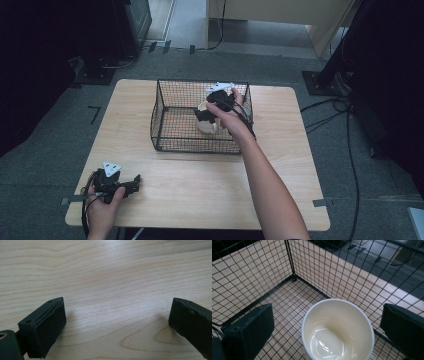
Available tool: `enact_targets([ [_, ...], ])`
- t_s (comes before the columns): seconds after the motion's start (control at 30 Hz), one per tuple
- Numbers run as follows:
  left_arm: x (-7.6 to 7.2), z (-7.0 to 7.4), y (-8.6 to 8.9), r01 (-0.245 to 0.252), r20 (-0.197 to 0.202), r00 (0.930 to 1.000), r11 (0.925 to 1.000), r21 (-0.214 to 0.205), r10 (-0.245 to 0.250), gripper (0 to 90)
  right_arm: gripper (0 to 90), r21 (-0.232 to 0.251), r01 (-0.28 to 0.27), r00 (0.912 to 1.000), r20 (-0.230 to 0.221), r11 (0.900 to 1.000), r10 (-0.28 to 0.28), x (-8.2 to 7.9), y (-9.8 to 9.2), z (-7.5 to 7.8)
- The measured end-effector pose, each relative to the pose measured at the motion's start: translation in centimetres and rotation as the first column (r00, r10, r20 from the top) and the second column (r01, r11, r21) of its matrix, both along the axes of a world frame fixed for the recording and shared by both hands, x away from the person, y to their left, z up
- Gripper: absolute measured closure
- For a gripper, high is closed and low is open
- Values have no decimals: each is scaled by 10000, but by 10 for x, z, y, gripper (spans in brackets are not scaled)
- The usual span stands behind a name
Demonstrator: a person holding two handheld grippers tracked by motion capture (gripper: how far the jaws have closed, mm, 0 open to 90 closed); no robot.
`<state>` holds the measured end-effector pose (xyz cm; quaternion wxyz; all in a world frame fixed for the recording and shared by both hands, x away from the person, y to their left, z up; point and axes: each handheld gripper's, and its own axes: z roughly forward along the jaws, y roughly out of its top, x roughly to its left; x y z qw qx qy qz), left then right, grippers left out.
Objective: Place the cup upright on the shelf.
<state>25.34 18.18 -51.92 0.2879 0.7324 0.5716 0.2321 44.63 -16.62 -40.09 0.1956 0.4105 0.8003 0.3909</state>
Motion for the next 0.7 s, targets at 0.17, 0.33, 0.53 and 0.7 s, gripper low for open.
enact_targets([
  [0.17, 0, 0, 0, 9, -5, 10000, 10000, 9, -9, 15, 0, 148, 121, 9994, 308, 9998, -125, -9, -2, 10],
  [0.33, 0, 0, 0, -6, 9, 10000, 10000, -9, 6, 15, 0, 367, 49, 9988, 479, 9993, -67, -22, -4, 17],
  [0.53, 0, 0, 0, -8, 15, 10000, 10000, -8, 8, 15, 0, 558, -94, 9981, 618, 9984, 59, -38, -10, 22],
  [0.7, 0, 0, 0, -9, 14, 10000, 10000, -12, 9, 15, 0, 667, -97, 9972, 742, 9977, 47, -55, -19, 24],
])
